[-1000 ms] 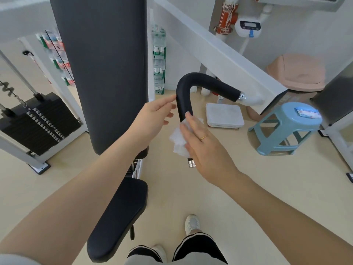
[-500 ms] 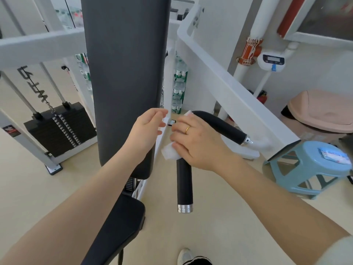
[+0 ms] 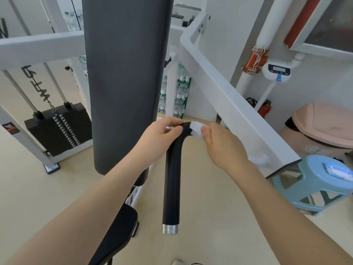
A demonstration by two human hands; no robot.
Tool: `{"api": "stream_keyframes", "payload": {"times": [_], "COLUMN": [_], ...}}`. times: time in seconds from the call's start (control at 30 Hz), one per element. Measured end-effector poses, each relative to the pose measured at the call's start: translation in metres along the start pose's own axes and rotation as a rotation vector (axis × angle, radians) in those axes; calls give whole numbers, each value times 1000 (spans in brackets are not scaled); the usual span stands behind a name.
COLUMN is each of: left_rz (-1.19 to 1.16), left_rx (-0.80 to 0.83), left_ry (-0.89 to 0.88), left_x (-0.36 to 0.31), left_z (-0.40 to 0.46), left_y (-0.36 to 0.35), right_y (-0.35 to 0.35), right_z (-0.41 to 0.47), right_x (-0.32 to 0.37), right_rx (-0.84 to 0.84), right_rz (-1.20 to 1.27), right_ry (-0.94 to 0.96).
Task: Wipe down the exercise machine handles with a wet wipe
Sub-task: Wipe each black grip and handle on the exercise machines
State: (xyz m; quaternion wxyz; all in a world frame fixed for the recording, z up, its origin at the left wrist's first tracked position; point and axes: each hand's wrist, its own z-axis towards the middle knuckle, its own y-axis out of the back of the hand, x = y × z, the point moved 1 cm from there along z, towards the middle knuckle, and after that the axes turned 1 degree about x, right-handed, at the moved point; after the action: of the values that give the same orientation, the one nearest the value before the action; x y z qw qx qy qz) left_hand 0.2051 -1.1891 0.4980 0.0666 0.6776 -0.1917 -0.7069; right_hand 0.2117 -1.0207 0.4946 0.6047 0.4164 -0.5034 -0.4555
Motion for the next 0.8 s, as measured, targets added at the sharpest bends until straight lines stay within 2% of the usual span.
{"api": "stream_keyframes", "payload": {"times": [0.1,0.17,0.3,0.37,0.4,0.47,0.53,0.63,0.7,0.8], "left_rz": [90,97,65,65,70,85,99,90,78,87], "left_rx": [-29,6,48,48,48,48,59,76,72,56], "left_ry": [-34,-32,-17,-23,-29,-41,-40,-31,-34,-37], "left_x": [-6,-6,-3,-4,-4,-3,-3,-1,0,2], "left_z": [6,8,8,9,10,11,11,11,11,13], "left_y": [-1,1,5,5,4,4,5,6,5,4], "right_y": [-12,-19,-29,-32,-32,-35,-37,-36,-36,-26], "right_z": [1,-4,-28,-30,-26,-21,-23,-40,-39,-9], "right_x": [26,21,-25,-13,1,21,14,-16,-13,26], "right_rx": [-139,-208,-259,-254,-253,-309,-329,-317,-296,-289], "right_rz": [-52,-80,-262,-273,-234,-223,-250,-283,-281,-121], "right_ry": [210,259,-7,-112,-112,8,97,-82,-187,-54]}}
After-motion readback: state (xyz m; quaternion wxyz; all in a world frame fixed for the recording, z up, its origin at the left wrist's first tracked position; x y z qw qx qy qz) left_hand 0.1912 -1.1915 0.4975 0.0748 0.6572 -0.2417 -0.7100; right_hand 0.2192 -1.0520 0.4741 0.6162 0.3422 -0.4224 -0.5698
